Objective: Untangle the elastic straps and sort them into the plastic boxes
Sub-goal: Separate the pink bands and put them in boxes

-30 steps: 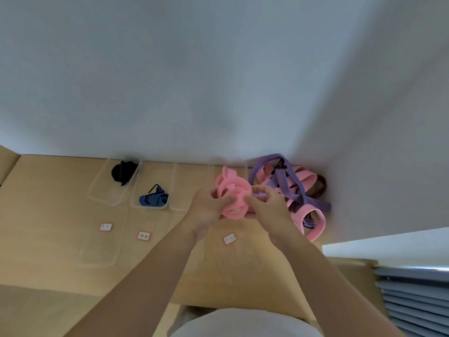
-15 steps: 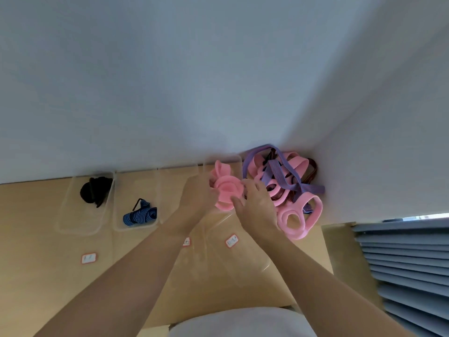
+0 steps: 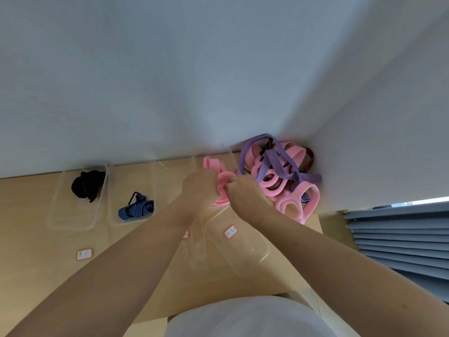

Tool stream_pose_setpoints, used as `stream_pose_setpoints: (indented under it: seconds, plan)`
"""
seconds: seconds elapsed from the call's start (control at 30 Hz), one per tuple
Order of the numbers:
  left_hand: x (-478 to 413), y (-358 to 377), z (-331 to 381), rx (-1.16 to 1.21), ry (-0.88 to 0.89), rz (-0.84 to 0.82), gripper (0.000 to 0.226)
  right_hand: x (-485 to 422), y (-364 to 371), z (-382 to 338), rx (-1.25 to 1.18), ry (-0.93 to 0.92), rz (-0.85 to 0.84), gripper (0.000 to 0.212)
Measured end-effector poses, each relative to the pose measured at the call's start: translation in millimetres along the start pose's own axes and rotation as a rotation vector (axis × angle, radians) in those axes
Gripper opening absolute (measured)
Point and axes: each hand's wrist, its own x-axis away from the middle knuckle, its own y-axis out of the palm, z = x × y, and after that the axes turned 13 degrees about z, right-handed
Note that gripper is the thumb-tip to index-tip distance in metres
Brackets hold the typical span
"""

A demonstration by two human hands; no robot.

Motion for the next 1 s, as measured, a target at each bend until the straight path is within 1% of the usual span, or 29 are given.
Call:
stream_pose_setpoints:
  seconds: [0.07, 0.1, 0.17, 0.2, 0.27, 0.37, 0.47, 0.5, 0.57, 0.67, 0.77, 0.93, 1.0]
  plan:
    - [4, 4, -2, -0.004, 0.003, 0.038, 0.034, -1, 0, -1, 0.012, -0.026, -0.009, 0.034]
    - [8, 9, -3, 0.000, 0.029, 0.087, 0.046, -2, 0, -1, 0.008, -0.030, -0.011, 0.033]
    - [18, 16, -6, 0.004, 0.149, 0.186, 0.071, -2, 1, -2, -0.007, -0.032, 0.001, 0.031]
    - [22, 18, -9, -0.026, 0.224, 0.220, 0.075, -2, 2, -2, -0.009, -0.039, 0.012, 0.030]
    - [26, 15, -16, -0.119, 0.329, 0.224, 0.071, -1, 5, -2, -0.012, -0.064, 0.029, 0.031]
    - [25, 7, -21, -0.157, 0.368, 0.158, 0.062, -4, 9, -1, -0.011, -0.127, 0.002, 0.030]
    - [16, -3, -18, -0.247, 0.412, 0.119, 0.045, -5, 7, 1, 0.011, -0.165, 0.001, 0.031]
    - [12, -5, -16, -0.231, 0.400, 0.105, 0.041, -5, 6, 2, 0.010, -0.160, 0.003, 0.031]
    - [5, -6, -13, -0.161, 0.319, 0.079, 0.032, -4, 6, 1, -0.012, -0.126, 0.004, 0.031]
    - [-1, 2, -9, -0.122, 0.260, 0.085, 0.025, -8, 6, -1, -0.026, -0.119, 0.017, 0.032]
    - [-4, 10, -7, -0.079, 0.209, 0.140, 0.023, -14, 8, -5, -0.025, -0.157, 0.026, 0.033]
    - [-1, 13, -13, -0.116, 0.285, 0.271, 0.033, -21, 12, -10, -0.048, -0.088, -0.043, 0.033]
    - [-1, 13, -14, -0.142, 0.296, 0.256, 0.039, -22, 15, -8, -0.055, -0.072, -0.070, 0.033]
